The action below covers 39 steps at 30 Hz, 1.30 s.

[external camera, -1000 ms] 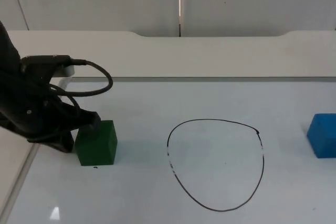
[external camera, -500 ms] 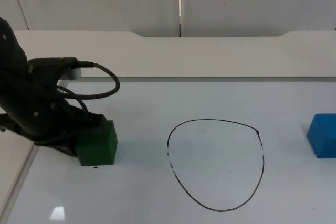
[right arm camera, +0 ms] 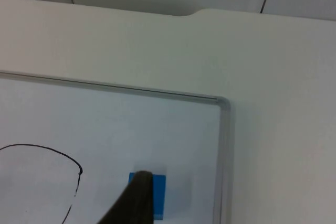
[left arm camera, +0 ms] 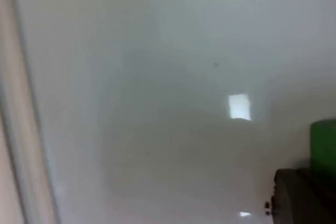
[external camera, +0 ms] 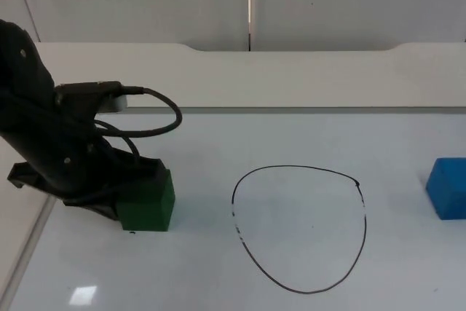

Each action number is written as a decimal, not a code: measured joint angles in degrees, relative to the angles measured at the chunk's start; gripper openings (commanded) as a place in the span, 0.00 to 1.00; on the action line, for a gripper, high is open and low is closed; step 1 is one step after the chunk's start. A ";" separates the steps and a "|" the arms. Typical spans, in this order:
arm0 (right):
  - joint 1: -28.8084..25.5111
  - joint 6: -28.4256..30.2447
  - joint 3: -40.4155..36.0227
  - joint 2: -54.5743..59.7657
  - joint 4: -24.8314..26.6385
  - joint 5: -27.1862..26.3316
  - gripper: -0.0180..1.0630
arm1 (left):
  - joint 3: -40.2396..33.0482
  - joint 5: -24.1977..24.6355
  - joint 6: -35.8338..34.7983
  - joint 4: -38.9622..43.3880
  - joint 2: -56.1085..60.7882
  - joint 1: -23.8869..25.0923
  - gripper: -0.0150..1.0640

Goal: Push the two cubes into the marked area.

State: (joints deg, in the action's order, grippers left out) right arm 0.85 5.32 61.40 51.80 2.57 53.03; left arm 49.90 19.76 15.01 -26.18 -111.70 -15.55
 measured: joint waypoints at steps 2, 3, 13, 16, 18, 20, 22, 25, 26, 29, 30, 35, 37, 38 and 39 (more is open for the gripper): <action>0.00 0.23 0.00 0.00 0.42 0.00 0.95 | 0.00 0.00 0.00 -0.35 0.00 -0.41 0.01; 0.00 0.23 0.00 0.00 0.55 0.00 0.95 | 0.00 0.00 0.00 -0.60 0.00 -0.85 0.01; 0.00 0.23 0.00 0.00 0.67 0.00 0.95 | 0.00 0.10 0.00 -2.57 0.00 -2.67 0.01; 0.00 0.23 0.00 0.00 0.77 0.00 0.95 | 0.00 0.10 0.00 -2.82 0.00 -3.54 0.01; 0.00 0.23 0.00 0.00 0.77 -0.12 0.95 | 0.00 0.10 -0.08 -3.30 0.00 -4.23 0.01; 0.00 0.23 0.00 0.00 0.77 -0.24 0.95 | 0.00 0.22 -0.08 -3.52 0.00 -4.45 0.01; 0.00 0.23 0.00 0.00 0.77 -0.35 0.95 | 0.00 0.32 -0.24 -3.83 0.00 -5.15 0.01; 0.00 0.23 0.00 0.00 0.77 -0.44 0.95 | 0.00 0.33 -0.55 -3.91 0.00 -5.82 0.01; 0.00 0.23 0.00 0.00 0.77 -0.47 0.95 | 0.00 0.21 -0.80 -4.00 0.00 -6.27 0.01; 0.00 0.23 0.00 0.00 0.88 -0.84 0.95 | 0.00 0.09 -1.50 -4.04 0.00 -7.32 0.01; 0.00 0.23 0.00 0.00 0.88 -0.84 0.95 | 0.00 0.09 -1.50 -4.04 0.00 -7.32 0.01; 0.00 0.23 0.00 0.00 1.73 -1.06 0.95 | 0.00 0.09 -2.12 -4.42 0.00 -7.52 0.01; 0.00 0.23 0.00 0.00 1.82 -1.33 0.95 | 0.00 0.09 -2.22 -4.55 0.00 -7.52 0.01; 0.00 0.23 0.00 0.00 1.82 -1.33 0.95 | 0.00 -0.02 -2.22 -4.60 0.00 -7.52 0.01; 0.00 0.23 0.00 0.00 1.86 -1.33 0.95 | 0.00 -0.02 -2.35 -4.69 0.00 -7.52 0.01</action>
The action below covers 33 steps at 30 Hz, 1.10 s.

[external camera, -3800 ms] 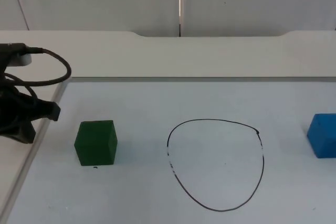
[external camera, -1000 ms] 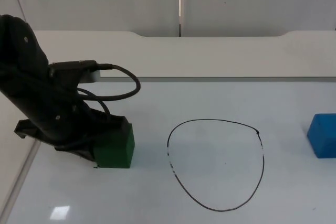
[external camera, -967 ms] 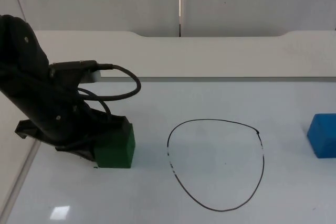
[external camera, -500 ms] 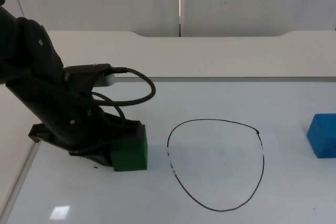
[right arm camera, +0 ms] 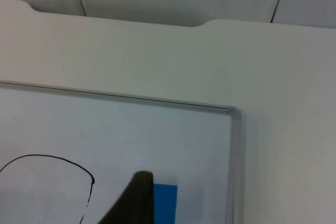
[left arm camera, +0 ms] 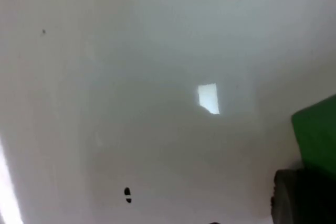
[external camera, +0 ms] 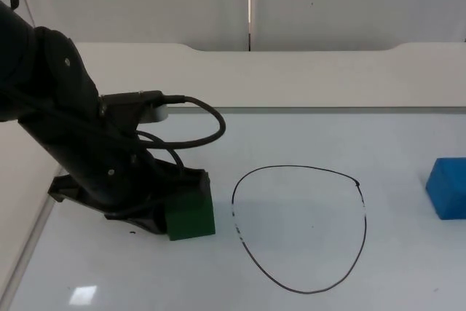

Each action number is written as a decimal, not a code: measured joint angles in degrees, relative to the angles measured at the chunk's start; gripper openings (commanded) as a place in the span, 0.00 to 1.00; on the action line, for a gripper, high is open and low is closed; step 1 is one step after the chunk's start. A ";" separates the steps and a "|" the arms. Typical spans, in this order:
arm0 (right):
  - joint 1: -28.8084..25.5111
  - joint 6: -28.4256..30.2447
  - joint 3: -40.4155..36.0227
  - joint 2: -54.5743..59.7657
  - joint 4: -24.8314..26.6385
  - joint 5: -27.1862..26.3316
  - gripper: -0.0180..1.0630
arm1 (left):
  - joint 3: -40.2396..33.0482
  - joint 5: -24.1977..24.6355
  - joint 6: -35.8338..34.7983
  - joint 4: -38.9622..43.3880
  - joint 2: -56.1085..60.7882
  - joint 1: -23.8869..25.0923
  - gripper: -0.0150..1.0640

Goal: Push the two cubes into the marked area.

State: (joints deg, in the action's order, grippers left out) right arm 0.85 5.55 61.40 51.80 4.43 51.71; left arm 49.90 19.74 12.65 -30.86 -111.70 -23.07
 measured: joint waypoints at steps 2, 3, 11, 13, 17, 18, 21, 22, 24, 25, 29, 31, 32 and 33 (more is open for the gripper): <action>0.00 0.00 0.00 0.00 0.00 -0.08 0.95 | 0.00 0.00 0.00 0.00 0.00 0.00 0.01; 0.00 0.00 0.00 0.00 0.00 -0.08 0.95 | 0.00 0.00 0.00 -0.04 0.00 0.00 0.01; 0.00 0.00 0.00 0.00 0.00 -0.37 0.95 | 0.00 -1.58 -0.11 -0.37 -0.19 -1.65 0.01; 0.00 0.00 0.00 0.00 0.00 -0.35 0.95 | 0.00 -1.93 -0.11 -0.64 -0.23 -2.18 0.01; 0.00 0.00 0.00 0.00 0.00 -0.35 0.95 | 0.00 -2.40 -0.11 -1.32 -0.23 -3.10 0.01; 0.00 0.00 0.00 0.00 0.00 -0.35 0.95 | 0.00 -2.40 -0.11 -1.45 -0.26 -3.22 0.01; 0.00 0.00 0.00 0.00 0.10 -0.35 0.95 | 0.00 -2.51 -0.11 -1.98 -0.26 -3.36 0.01; 0.00 0.00 0.00 0.00 0.10 -0.35 0.95 | 0.00 -2.51 -0.11 -1.98 -0.26 -3.36 0.01; 0.00 0.00 0.00 0.00 0.25 -0.35 0.95 | 0.00 -2.62 -0.23 -2.17 -0.35 -3.57 0.01; 0.00 0.00 0.00 0.00 0.24 -0.35 0.95 | 0.00 -2.62 -0.23 -2.18 -0.35 -3.95 0.01; 0.00 0.00 0.00 0.00 0.24 -0.35 0.95 | 0.00 -3.40 -0.23 -2.31 -0.35 -4.72 0.01; 0.00 0.00 0.00 0.00 0.24 -0.35 0.95 | 0.00 -4.41 -0.23 -2.31 -0.35 -5.08 0.01; 0.00 0.00 0.00 0.00 0.27 -0.35 0.95 | 0.00 -4.71 -0.32 -2.31 -0.38 -5.22 0.01; 0.00 0.00 0.00 0.00 0.27 -0.35 0.95 | 0.00 -4.71 -0.32 -2.31 -0.38 -5.22 0.01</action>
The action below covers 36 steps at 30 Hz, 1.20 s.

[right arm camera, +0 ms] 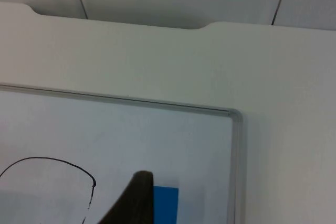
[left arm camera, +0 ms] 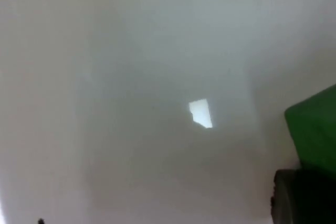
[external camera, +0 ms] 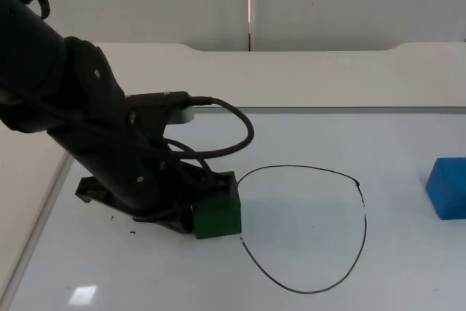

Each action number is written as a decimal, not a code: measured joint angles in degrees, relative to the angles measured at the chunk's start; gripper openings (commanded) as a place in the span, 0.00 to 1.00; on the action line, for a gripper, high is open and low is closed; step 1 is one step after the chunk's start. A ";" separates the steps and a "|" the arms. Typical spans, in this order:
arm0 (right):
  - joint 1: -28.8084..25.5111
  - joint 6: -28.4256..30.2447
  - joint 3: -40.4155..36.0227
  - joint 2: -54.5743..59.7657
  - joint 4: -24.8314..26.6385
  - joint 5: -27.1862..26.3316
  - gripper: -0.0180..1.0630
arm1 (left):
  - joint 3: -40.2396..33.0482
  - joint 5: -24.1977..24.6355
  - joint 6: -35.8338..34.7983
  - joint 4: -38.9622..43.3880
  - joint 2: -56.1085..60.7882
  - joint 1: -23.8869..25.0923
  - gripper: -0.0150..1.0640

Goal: Push the two cubes into the marked area.

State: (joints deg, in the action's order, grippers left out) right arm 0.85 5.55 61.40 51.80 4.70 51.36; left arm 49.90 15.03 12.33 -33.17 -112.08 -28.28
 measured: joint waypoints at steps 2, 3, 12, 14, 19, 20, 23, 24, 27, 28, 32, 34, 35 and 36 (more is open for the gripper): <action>0.00 0.00 0.00 0.00 0.00 0.00 0.95 | 0.00 -1.02 0.00 0.00 0.00 -0.14 0.01; 0.00 0.00 0.00 0.00 0.00 0.00 0.95 | 0.00 -1.33 0.00 0.00 0.00 -0.14 0.01; 0.00 0.00 0.00 0.00 0.00 0.00 0.95 | 0.00 -2.81 0.00 0.00 0.00 -1.44 0.01; 0.00 0.00 0.00 0.00 0.00 0.00 0.95 | 0.00 -3.18 0.00 0.00 0.00 -2.53 0.01; 0.00 0.00 0.00 0.00 0.00 0.00 0.95 | 0.00 -3.43 0.00 0.00 0.00 -3.71 0.01; 0.00 0.00 0.00 0.00 0.00 0.00 0.95 | 0.00 -3.57 0.00 0.00 0.00 -3.78 0.01; 0.00 0.13 0.00 0.00 0.00 0.00 0.95 | 0.00 -4.17 0.00 -0.09 0.00 -4.59 0.01; 0.00 0.15 0.00 0.00 0.11 0.00 0.95 | 0.00 -4.28 0.00 -0.09 0.00 -5.01 0.01; 0.00 0.25 0.00 0.00 0.23 -0.05 0.95 | 0.15 -4.58 0.00 -0.09 -0.10 -5.56 0.01; 0.00 0.37 -0.23 0.00 0.21 -0.16 0.95 | 0.90 -4.68 0.00 -0.09 -0.23 -5.92 0.01; 0.00 0.46 -1.34 0.00 0.21 -0.66 0.95 | 2.01 -4.67 0.00 -0.09 -0.32 -6.56 0.01; 0.00 0.46 -1.94 0.09 0.21 -1.36 0.95 | 2.27 -4.80 0.00 -0.09 -0.48 -6.99 0.01; 0.00 0.46 -2.05 0.09 0.21 -1.62 0.95 | 2.27 -4.80 0.00 -0.09 -0.58 -6.99 0.01; 0.00 0.46 -2.05 0.09 0.21 -1.62 0.95 | 2.27 -4.80 0.00 -0.09 -0.58 -6.99 0.01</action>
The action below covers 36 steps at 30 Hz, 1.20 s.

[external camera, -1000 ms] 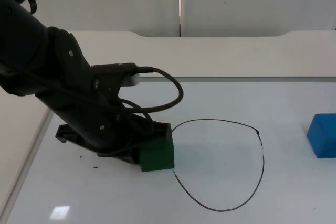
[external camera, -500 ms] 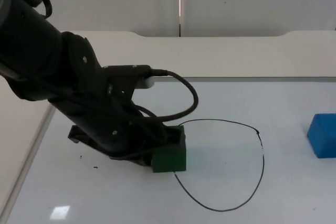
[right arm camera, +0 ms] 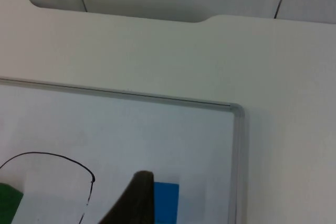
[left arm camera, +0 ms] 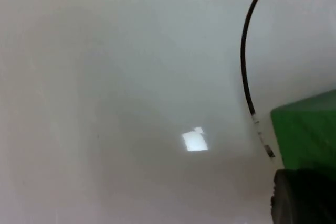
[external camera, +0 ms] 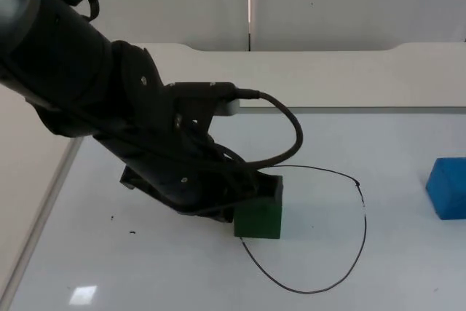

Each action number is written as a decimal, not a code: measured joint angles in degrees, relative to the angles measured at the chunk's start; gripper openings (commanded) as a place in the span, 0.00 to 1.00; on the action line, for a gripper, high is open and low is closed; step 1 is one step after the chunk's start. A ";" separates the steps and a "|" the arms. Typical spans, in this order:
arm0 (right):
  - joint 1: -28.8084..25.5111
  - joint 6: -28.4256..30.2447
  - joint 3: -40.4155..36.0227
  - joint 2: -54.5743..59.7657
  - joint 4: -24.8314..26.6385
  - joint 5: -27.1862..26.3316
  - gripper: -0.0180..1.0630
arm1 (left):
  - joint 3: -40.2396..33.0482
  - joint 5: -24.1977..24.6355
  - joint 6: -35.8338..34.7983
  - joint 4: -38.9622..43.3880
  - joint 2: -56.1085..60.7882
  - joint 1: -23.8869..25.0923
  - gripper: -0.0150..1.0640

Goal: Push the two cubes into the marked area.

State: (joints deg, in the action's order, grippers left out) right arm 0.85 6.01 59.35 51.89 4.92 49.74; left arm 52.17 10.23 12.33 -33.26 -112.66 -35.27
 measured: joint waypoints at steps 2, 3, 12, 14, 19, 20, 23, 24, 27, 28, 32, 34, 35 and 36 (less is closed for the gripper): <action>0.00 0.00 0.00 0.00 0.00 -0.12 0.95 | 0.00 0.00 0.00 0.00 0.00 0.00 0.01; 0.00 0.00 0.00 0.00 0.00 -0.12 0.95 | 0.00 0.00 0.00 0.00 0.00 0.00 0.01; 0.00 0.00 0.00 0.00 0.00 -0.12 0.95 | 0.00 0.10 0.00 0.00 0.00 -0.53 0.01; 0.00 0.00 0.00 0.00 0.00 -0.12 0.95 | 0.00 0.10 0.00 0.00 0.00 -0.57 0.01; 0.00 0.00 0.00 0.00 0.00 -0.12 0.95 | 0.13 -0.22 0.00 0.00 0.00 -1.36 0.01; 0.00 0.00 0.00 0.00 0.00 -0.12 0.95 | 0.39 -0.22 0.00 0.00 -0.02 -1.77 0.01; 0.00 0.00 0.00 0.00 0.00 -0.12 0.95 | 1.05 -0.22 0.00 0.00 -0.12 -2.64 0.01; 0.00 0.00 0.00 0.00 0.00 -0.12 0.95 | 1.15 -0.37 0.00 0.00 -0.12 -2.90 0.01; 0.00 0.00 0.00 0.00 0.00 -0.12 0.95 | 1.29 -0.37 0.00 0.00 -0.12 -3.09 0.01; 0.00 0.00 0.00 0.00 0.00 -0.12 0.95 | 1.38 -0.37 0.00 0.00 -0.12 -3.04 0.01; 0.00 0.00 0.00 0.00 0.00 -0.12 0.93 | 1.38 -0.25 0.00 0.87 -0.12 -3.04 0.01; 0.00 -0.12 0.00 0.00 0.00 -0.12 0.89 | 1.38 -0.25 0.00 1.35 -0.12 -3.04 0.01; 0.00 -0.24 0.00 0.00 0.00 -0.12 0.89 | 1.38 0.00 0.00 1.97 -0.12 -3.04 0.01; 0.00 -0.39 0.00 0.00 0.00 -0.12 0.85 | 1.38 0.14 0.00 2.51 -0.12 -3.04 0.01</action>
State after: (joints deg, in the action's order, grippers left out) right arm 0.85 5.62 59.35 51.89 4.92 49.62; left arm 53.55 10.36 12.33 -30.76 -112.78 -38.31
